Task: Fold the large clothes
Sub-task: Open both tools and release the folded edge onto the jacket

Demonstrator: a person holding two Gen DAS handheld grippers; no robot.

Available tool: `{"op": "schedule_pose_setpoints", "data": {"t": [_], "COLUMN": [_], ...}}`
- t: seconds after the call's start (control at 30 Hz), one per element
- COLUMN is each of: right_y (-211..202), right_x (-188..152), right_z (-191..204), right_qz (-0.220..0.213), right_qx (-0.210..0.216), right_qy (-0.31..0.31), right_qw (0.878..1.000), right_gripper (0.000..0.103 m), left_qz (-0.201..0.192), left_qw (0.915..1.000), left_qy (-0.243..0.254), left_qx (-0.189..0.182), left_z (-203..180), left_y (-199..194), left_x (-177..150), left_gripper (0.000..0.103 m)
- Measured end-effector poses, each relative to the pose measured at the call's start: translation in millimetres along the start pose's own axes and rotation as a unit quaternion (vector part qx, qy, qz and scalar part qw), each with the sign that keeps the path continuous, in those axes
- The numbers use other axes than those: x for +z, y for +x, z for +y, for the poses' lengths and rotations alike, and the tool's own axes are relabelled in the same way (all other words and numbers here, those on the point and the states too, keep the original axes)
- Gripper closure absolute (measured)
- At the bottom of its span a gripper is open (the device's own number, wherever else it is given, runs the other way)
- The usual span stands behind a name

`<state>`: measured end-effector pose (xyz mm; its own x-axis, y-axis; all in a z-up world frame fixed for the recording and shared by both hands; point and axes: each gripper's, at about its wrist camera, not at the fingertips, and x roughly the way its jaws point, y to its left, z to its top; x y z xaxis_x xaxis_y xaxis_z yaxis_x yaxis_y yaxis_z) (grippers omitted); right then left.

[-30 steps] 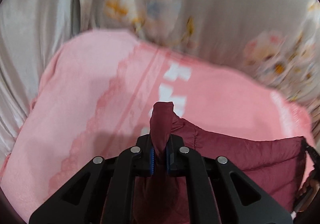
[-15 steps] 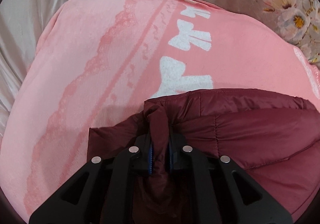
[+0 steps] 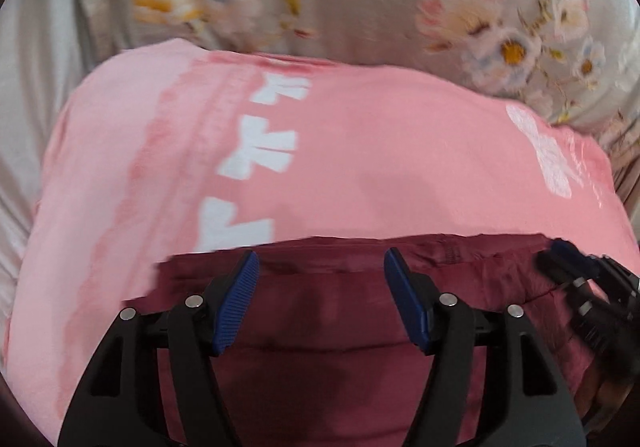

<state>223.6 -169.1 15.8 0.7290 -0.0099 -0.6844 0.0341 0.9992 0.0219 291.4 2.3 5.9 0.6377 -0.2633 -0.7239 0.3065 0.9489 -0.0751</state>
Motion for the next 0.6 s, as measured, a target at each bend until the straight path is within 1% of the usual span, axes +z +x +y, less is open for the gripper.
{"op": "schedule_pose_setpoints", "data": {"t": [0.07,0.13,0.17,0.23,0.4,0.6], "right_y": [19,35,40,52,73,78], "right_x": [-3,-7,-9,-13,-22,-28], "right_z": [10,12,9,1,-9,-11], "right_qz": [0.016,0.027,0.032,0.047,0.062,0.053], "right_qx": [0.008,-0.005,-0.007,0.001,0.020,0.022], "right_qy": [0.000,-0.003,0.001,0.019,0.051,0.059], "right_qw": [1.000,1.000,0.999,0.999,0.997,0.997], "right_gripper": [0.076,0.076,0.076,0.077,0.079,0.081], "left_qz": [0.014,0.030,0.037,0.040,0.027,0.008], "left_qw": [0.9998,0.9994,0.9991,0.9987,0.9988,0.9986], "left_qy": [0.007,0.009,0.011,0.013,0.014,0.016], "left_qx": [0.008,0.010,0.017,0.028,0.039,0.049], "left_z": [-18,-31,-35,-37,-39,-40], "left_y": [24,46,59,71,83,90], "left_x": [-3,-9,-12,-18,-25,-30], "left_gripper": [0.042,0.043,0.043,0.042,0.040,0.039]}}
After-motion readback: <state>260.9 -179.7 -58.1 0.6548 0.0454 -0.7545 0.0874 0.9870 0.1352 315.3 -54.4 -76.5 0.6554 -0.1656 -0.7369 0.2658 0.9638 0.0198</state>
